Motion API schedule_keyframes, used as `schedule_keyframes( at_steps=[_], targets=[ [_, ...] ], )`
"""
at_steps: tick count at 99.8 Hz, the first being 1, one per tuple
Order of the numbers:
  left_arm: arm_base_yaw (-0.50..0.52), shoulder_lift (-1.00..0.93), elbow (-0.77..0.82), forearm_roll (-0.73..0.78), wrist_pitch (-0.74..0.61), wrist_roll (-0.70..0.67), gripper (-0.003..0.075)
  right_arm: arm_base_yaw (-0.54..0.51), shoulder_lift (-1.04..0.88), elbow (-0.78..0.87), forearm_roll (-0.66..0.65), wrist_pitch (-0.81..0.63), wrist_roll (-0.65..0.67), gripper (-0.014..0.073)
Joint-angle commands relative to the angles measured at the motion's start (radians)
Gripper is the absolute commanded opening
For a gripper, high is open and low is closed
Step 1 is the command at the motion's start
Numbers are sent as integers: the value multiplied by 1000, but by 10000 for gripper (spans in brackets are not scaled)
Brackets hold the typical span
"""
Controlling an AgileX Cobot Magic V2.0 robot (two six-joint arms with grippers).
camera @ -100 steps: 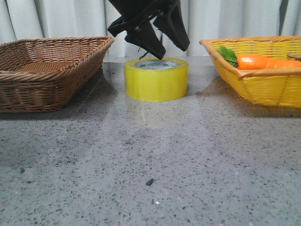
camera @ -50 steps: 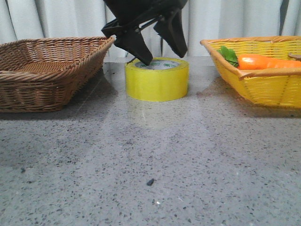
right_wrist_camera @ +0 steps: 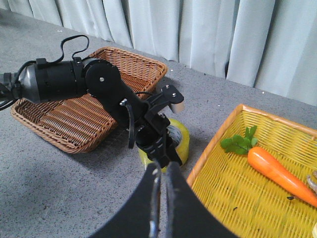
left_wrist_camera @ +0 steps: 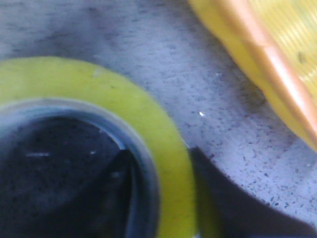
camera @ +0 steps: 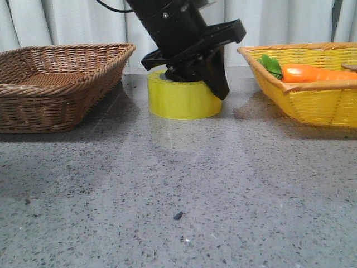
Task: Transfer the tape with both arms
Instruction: 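Lower the left gripper onto the tape roll and grasp its rim, then lift the tape roll with the left gripper and drop it into the brown basket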
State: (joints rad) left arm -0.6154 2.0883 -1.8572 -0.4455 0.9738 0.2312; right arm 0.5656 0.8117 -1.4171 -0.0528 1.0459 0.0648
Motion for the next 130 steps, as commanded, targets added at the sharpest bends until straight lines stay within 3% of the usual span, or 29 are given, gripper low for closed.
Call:
schedule_keyframes(
  at_steps=[1, 22, 40, 55, 69, 80, 87, 100, 107, 130],
  targets=[
    [-2, -70, -70, -40, -35, 11, -20, -4, 4, -18, -15, -74, -2, -65],
    [7, -204, -306, -5, -16, 32, -21, -4, 4, -18, -15, -74, -2, -65],
    [64, -343, -406, 317, 24, -7, -21, -4, 4, -18, -16, -74, -2, -65],
    [194, -357, -385, 543, 245, -78, -21, -4, 4, -18, -16, -76, -2, -65],
    [342, -357, -215, 430, 249, -108, -20, -4, 4, -18, -16, -83, -2, -65],
    [393, -357, -49, 336, 180, -104, 6, -4, 4, -18, -16, -78, -2, -65],
    [398, -357, 25, 325, 151, -102, 111, -4, 4, -18, -14, -77, -2, -65],
    [398, -357, 74, 323, 133, -102, 393, -4, 4, -18, -14, -77, -2, -65],
    [398, -368, 71, 306, 114, -102, 468, -4, 4, -18, -14, -79, -2, -65],
    [356, -559, 86, 232, -144, -102, 360, -4, -49, 49, -118, -99, -2, -64]
  ],
)
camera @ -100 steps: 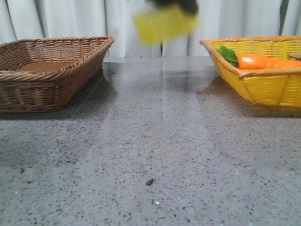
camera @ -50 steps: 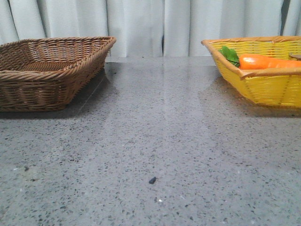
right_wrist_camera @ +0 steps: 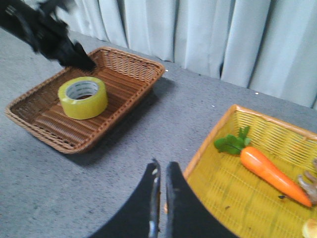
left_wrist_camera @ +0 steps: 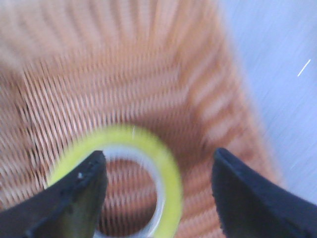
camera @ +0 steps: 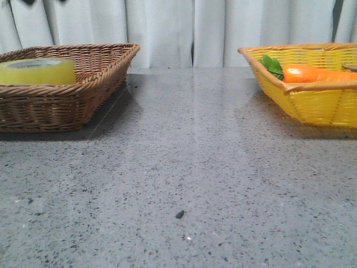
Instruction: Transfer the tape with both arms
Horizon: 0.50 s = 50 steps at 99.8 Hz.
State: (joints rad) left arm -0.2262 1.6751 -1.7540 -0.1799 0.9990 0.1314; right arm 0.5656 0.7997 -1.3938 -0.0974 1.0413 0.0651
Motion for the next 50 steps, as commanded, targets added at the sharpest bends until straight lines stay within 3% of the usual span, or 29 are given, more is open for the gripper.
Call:
schedule_keyframes(
  at_steps=[1, 12, 31, 50],
  targets=[
    [-38, -165, -11, -31, -180, -2, 357, -4, -49, 40, -78, -104, -2, -64],
    [-121, -324, 96, 66, -363, -2, 322, -4, -176, 206, -163, -234, -2, -64],
    [-237, -643, 470, 192, -594, -2, 284, -4, -478, 556, -319, -495, -2, -65],
    [-231, -905, 881, 240, -784, -2, 238, -4, -661, 765, -385, -549, -2, -65]
  ],
)
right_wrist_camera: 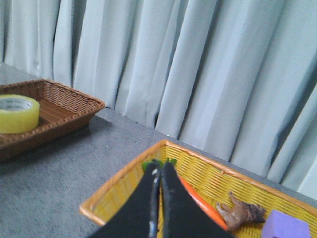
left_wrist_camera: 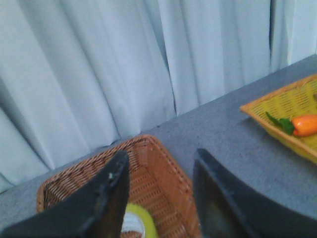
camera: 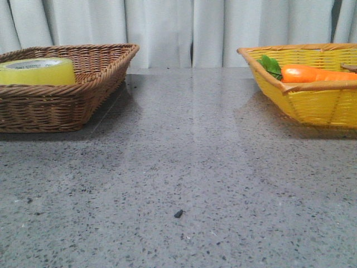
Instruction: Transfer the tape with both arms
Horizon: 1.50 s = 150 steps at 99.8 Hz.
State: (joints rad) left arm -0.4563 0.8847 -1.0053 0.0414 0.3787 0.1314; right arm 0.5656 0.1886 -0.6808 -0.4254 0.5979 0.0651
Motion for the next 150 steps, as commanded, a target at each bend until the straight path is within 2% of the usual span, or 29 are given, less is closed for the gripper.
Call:
schedule_keyframes(
  at_steps=[1, 10, 24, 43, 86, 103, 117, 133, 150],
  targets=[
    [-1, -122, 145, 19, -177, -2, 235, -4, -54, 57, -57, -106, -2, -65],
    [-1, -218, 291, 19, -246, -2, 161, -4, -96, 108, -57, -104, -2, -65],
    [-1, -312, 430, 10, -295, -2, -23, -4, -107, 145, -57, -97, -2, -65],
    [-1, -334, 495, 10, -303, -2, -21, -4, -107, 164, -57, -94, -2, -65],
    [-1, -336, 537, 8, -306, -2, -21, -4, -107, 168, -57, -94, -2, -65],
    [-6, -452, 618, 10, -308, -2, -21, -4, -107, 168, -57, -94, -2, -65],
    [37, -605, 739, 5, -308, -2, -21, -4, -107, 168, -57, -94, -2, -65],
    [136, -787, 899, -35, -309, -14, -21, -4, -107, 168, -57, -94, -2, -65],
    [233, -923, 998, -112, -311, -14, -21, -4, -107, 168, -57, -94, -2, -65]
  ],
)
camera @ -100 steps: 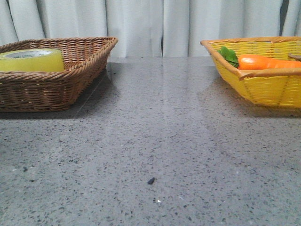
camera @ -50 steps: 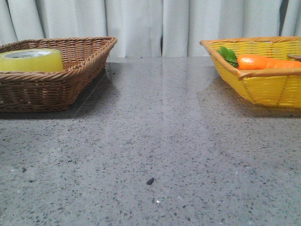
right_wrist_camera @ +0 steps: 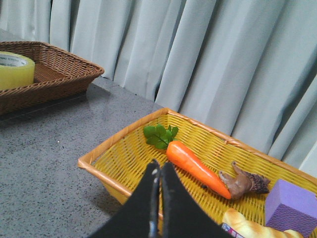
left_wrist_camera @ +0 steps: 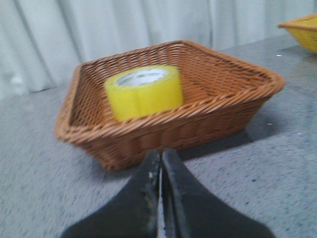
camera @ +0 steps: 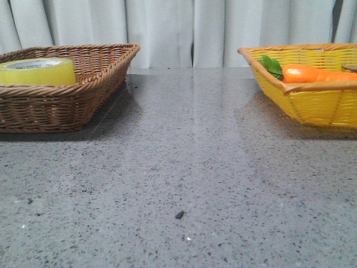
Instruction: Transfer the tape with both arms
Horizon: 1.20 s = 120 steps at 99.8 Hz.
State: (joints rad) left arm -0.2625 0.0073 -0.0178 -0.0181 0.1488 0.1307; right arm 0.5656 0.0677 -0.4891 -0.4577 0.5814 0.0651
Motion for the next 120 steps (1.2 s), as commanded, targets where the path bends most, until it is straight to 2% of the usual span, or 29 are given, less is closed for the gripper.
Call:
schedule_keyframes(
  at_steps=[1, 8, 27, 120],
  targets=[
    [47, -46, 12, -55, -84, -15, -21, -4, 14, -24, -25, -78, -2, -65],
    [72, -40, 30, -93, -73, -15, -21, -4, 14, -24, -25, -78, -2, -65],
    [94, -43, 30, -170, 137, -15, -21, -4, 14, -24, -25, -78, -2, -65],
    [94, -43, 30, -180, 133, -15, -21, -19, 3, 4, -21, -78, -2, -66]
  ],
)
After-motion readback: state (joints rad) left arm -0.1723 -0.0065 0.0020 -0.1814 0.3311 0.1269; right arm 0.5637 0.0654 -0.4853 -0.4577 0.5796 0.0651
